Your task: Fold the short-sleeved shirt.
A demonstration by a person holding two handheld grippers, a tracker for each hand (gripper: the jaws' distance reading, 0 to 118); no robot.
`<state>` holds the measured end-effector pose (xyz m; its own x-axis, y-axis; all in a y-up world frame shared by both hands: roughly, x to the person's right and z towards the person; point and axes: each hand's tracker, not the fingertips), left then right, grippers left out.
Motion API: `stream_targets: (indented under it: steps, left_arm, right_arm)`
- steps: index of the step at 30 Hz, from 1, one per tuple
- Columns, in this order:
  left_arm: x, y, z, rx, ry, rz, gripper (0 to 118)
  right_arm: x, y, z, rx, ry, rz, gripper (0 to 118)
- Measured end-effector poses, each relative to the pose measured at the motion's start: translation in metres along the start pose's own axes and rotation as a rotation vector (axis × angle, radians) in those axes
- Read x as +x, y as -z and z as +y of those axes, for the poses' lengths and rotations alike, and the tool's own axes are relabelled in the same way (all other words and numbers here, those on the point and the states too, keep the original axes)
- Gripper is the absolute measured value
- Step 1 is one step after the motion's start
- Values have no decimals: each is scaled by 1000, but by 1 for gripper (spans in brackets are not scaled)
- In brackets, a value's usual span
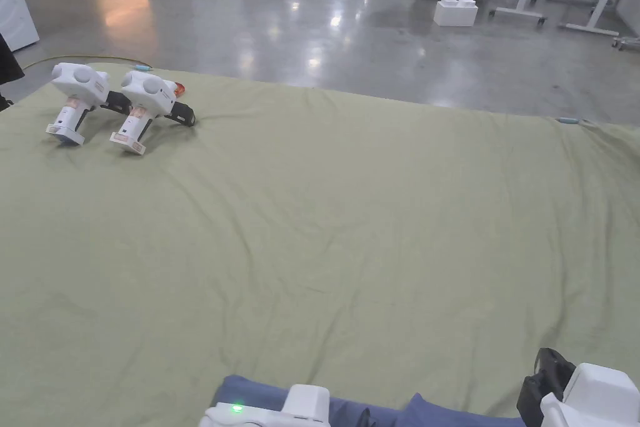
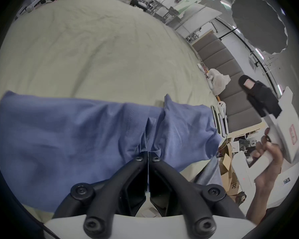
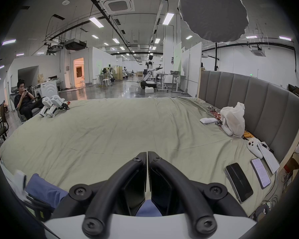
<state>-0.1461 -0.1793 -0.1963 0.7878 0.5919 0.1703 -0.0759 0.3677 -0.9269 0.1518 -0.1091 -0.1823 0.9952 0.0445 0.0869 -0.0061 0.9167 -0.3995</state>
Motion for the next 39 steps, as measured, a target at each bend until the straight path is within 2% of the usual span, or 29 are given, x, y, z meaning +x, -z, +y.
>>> stream_targets:
  steps: [5,8,10,11,14,20,23,25,27,31,35,39]
  left_arm:
    - [-32,-68,20,157,-23,-2,12]
    - [-64,-98,31,190,-13,67,36]
    - [-86,-110,35,188,-26,109,60]
    - [-99,-113,36,185,-37,111,67]
    - [-141,-114,34,177,-137,54,71]
    - [-198,-87,16,77,-284,-146,71]
    - [-215,-76,8,118,-336,-320,71]
    - [-217,-64,6,116,-400,-365,68]
    - [-195,-61,3,120,-361,-371,58]
    - [-177,-49,5,93,-277,-273,14]
    - [-178,-58,9,109,-277,-273,10]
    - [-153,-89,17,162,-179,-257,6]
  right_arm:
    - [0,1,1,0,1,3,2]
    - [-4,4,2,-1,0,11,2]
    - [-7,6,3,-2,1,17,2]
    - [-9,6,3,-3,2,20,2]
    - [-13,7,4,4,7,30,2]
    - [-17,6,7,18,4,39,2]
    - [-17,6,9,19,0,38,2]
    - [-16,6,9,19,0,35,2]
    - [-16,6,10,19,0,34,2]
    - [-17,6,10,12,7,31,2]
    - [-16,5,11,13,3,31,2]
    - [-14,4,12,15,2,29,2]
